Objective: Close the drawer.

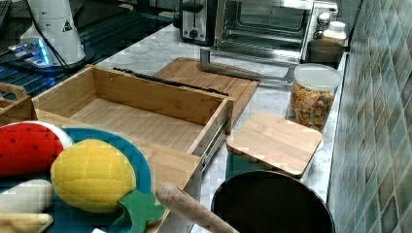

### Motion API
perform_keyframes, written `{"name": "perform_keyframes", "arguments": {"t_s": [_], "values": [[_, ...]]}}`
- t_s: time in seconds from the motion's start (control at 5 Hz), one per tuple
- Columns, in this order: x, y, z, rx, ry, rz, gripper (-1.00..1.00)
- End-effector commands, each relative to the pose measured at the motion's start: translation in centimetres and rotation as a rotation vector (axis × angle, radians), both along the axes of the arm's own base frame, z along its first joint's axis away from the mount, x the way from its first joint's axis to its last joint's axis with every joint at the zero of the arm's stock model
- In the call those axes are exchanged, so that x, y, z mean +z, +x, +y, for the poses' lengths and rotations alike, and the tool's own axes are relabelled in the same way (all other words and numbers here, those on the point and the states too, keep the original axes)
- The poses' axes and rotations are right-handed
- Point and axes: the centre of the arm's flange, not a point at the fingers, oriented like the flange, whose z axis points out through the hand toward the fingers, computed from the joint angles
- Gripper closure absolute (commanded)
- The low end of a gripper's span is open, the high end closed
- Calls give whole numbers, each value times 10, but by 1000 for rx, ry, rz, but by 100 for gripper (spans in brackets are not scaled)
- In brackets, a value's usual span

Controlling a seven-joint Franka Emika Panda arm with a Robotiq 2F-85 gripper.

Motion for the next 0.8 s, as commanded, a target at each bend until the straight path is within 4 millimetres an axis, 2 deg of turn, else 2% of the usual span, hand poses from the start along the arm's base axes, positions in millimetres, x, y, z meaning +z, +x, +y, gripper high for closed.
{"name": "perform_keyframes", "arguments": {"t_s": [0.2, 0.4, 0.6, 0.8], "values": [[-37, -15, 15, 336, 38, 31, 100], [-60, -23, 27, 424, 9, 39, 100], [-86, -33, 30, 465, -15, 49, 100], [-122, -32, 21, 472, -29, 100, 100]]}}
